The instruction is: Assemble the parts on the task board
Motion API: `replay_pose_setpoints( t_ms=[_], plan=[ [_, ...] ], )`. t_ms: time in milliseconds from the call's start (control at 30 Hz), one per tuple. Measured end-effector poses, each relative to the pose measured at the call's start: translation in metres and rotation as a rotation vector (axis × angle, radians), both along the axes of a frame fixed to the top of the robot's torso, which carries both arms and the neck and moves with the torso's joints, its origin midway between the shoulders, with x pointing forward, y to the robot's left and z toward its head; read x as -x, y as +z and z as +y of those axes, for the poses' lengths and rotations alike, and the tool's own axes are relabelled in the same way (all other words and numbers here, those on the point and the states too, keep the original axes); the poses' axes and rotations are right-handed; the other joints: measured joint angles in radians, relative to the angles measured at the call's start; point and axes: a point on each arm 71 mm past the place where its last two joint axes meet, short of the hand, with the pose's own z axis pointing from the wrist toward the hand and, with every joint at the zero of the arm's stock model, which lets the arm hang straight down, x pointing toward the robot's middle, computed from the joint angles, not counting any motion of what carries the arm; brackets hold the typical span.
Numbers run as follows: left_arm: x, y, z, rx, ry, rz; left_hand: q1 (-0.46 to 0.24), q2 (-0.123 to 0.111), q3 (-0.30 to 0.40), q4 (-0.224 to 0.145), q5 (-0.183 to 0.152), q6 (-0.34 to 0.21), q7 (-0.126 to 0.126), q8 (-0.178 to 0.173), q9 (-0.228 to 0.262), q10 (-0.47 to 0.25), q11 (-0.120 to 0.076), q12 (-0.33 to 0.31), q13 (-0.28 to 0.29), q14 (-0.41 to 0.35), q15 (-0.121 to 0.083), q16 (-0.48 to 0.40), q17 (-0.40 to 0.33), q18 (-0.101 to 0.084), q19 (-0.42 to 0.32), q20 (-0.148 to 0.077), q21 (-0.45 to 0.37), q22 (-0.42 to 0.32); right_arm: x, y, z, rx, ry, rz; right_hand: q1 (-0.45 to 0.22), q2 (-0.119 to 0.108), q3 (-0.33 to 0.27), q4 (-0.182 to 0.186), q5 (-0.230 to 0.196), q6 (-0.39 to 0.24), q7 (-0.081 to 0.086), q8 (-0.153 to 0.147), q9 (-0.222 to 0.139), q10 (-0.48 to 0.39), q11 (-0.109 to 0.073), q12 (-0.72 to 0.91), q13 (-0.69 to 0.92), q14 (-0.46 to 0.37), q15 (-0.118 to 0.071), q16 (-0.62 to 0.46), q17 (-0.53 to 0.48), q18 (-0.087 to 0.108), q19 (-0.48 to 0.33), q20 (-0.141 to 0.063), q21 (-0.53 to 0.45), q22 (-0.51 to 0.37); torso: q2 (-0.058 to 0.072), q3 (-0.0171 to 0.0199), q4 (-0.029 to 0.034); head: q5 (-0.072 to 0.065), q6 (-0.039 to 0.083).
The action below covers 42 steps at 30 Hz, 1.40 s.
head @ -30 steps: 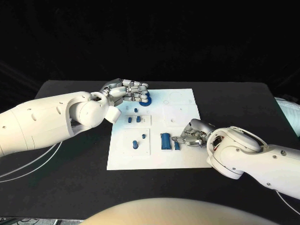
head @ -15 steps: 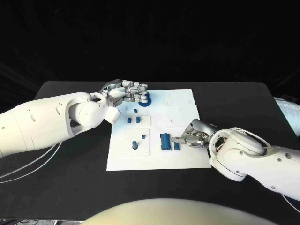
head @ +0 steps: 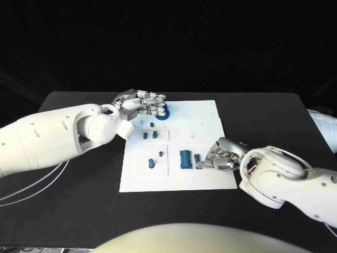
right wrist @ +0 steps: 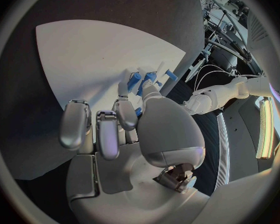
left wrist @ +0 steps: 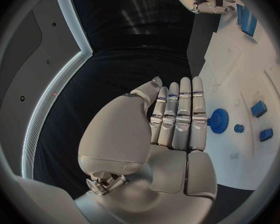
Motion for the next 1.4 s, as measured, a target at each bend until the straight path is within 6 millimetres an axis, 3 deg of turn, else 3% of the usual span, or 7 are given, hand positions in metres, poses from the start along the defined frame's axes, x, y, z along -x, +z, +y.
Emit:
replay_pose_setpoints(
  t_ms=[667, 900, 1067, 1267, 1400],
  plan=[
    [0.000, 0.000, 0.000, 0.000, 0.000, 0.000, 0.000, 0.000, 0.000, 0.000, 0.000, 0.000, 0.000, 0.000, 0.000, 0.000, 0.000, 0.000, 0.000, 0.000, 0.000, 0.000, 0.000, 0.000, 0.000, 0.000, 0.000, 0.000, -0.009, -0.011, 0.002, 0.041, 0.012, 0.012, 0.038, 0.027, -0.004, -0.023, -0.011, 0.000, 0.000, 0.005, 0.007, -0.004, 0.003, -0.004, 0.003, 0.000, 0.000, 0.000, 0.000, 0.000, 0.000, 0.000, 0.000, 0.002, 0.000, -0.0010, 0.0013, -0.001, -0.004],
    [0.000, 0.000, 0.000, 0.000, -0.001, 0.001, 0.000, 0.000, 0.000, 0.000, 0.000, 0.000, 0.000, 0.000, 0.000, 0.000, 0.000, 0.000, 0.000, 0.000, 0.000, 0.000, 0.000, 0.000, 0.000, 0.000, 0.000, 0.000, -0.013, -0.011, 0.003, 0.045, 0.011, -0.002, 0.038, 0.027, -0.004, -0.023, -0.011, -0.001, 0.002, 0.014, 0.008, -0.004, 0.004, 0.002, 0.005, 0.000, 0.000, 0.000, 0.000, 0.000, 0.000, 0.000, 0.000, 0.004, 0.001, -0.0003, 0.0018, -0.001, -0.005],
    [0.000, 0.000, 0.000, 0.000, 0.000, 0.001, 0.000, 0.000, 0.000, 0.000, 0.000, 0.000, 0.000, 0.000, 0.000, 0.000, 0.000, 0.000, 0.000, 0.000, 0.000, 0.000, 0.000, 0.000, 0.000, 0.000, 0.000, 0.000, -0.012, -0.011, 0.002, 0.040, 0.010, -0.008, 0.038, 0.027, -0.008, -0.026, -0.011, -0.001, 0.002, 0.005, 0.004, -0.004, 0.004, 0.002, 0.005, 0.000, 0.000, 0.000, 0.000, 0.000, 0.000, 0.000, 0.000, 0.004, 0.000, -0.0003, 0.0016, -0.002, -0.005],
    [0.000, 0.000, 0.000, 0.000, 0.000, 0.001, 0.000, 0.000, 0.000, 0.000, 0.000, 0.000, 0.000, 0.000, 0.000, 0.000, 0.000, 0.000, 0.000, 0.000, 0.000, 0.000, 0.000, 0.000, 0.000, 0.000, 0.000, 0.000, -0.009, -0.010, -0.008, -0.003, 0.001, -0.006, 0.033, 0.022, -0.043, -0.015, 0.071, -0.025, 0.012, -0.006, -0.001, -0.019, 0.008, -0.043, -0.023, 0.000, 0.000, -0.010, 0.000, 0.001, -0.009, 0.009, -0.015, -0.018, -0.001, -0.0006, 0.0012, -0.002, -0.002],
    [-0.001, 0.000, 0.000, -0.001, 0.000, 0.001, 0.000, 0.000, 0.000, 0.000, 0.000, 0.000, 0.000, 0.000, 0.000, 0.000, 0.000, 0.000, 0.000, 0.000, 0.000, 0.000, 0.000, 0.000, 0.000, 0.000, 0.000, -0.004, -0.016, 0.000, -0.014, -0.096, -0.008, -0.003, 0.031, 0.020, -0.056, -0.020, 0.088, -0.072, 0.027, -0.025, -0.005, -0.077, 0.022, -0.155, -0.090, -0.001, 0.012, -0.051, 0.000, 0.000, -0.058, 0.017, -0.068, -0.100, -0.002, -0.0014, 0.0012, -0.004, 0.003]
  ],
)
